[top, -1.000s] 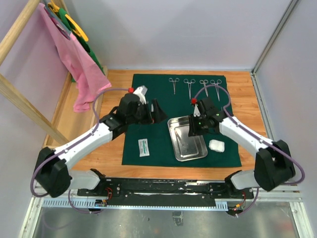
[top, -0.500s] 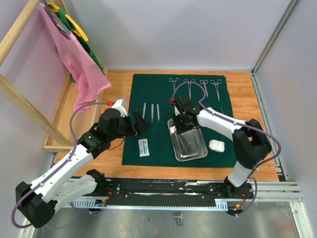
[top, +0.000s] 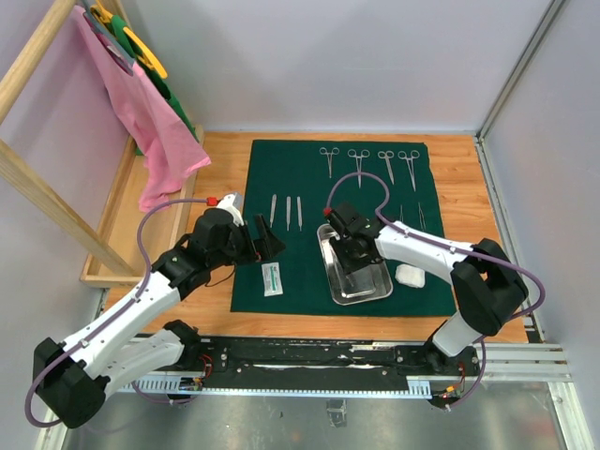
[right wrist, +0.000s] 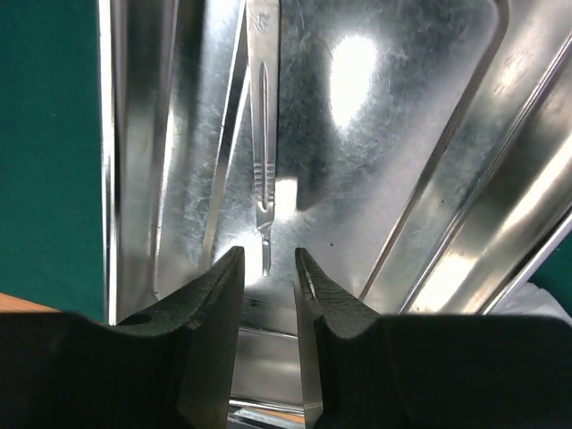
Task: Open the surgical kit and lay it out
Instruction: Pick up the medical item from the container.
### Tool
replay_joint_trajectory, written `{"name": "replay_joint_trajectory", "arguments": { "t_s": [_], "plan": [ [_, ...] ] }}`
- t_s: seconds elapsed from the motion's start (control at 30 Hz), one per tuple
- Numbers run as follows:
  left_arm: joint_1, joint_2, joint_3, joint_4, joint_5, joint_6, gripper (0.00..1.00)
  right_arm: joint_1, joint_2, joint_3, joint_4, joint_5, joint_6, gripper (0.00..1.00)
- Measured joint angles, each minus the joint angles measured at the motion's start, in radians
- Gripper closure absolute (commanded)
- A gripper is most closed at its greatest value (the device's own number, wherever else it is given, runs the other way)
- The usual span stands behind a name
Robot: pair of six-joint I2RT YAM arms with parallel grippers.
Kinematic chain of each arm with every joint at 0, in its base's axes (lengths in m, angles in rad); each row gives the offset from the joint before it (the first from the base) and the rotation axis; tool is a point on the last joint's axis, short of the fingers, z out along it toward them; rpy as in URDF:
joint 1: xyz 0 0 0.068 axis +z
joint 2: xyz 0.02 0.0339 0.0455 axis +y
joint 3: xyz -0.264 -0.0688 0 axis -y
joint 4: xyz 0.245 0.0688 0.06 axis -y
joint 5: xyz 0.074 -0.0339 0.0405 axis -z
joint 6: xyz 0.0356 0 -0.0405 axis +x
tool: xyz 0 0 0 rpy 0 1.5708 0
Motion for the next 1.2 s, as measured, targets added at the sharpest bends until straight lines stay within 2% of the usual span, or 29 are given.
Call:
{"name": "replay_joint_trajectory", "arguments": {
  "t_s": [0.37,1.2],
  "plan": [
    [0.0,0.031,-0.005,0.018,0.008,0.001,0.01,0.012,-0.001,-0.063,-0.003,0.005,0.032,0.72],
    [0.0,0.033,-0.016,0.036,0.012,0.002,0.01,0.023,0.014,-0.092,0.008,0.012,0.078,0.77]
  ]
}}
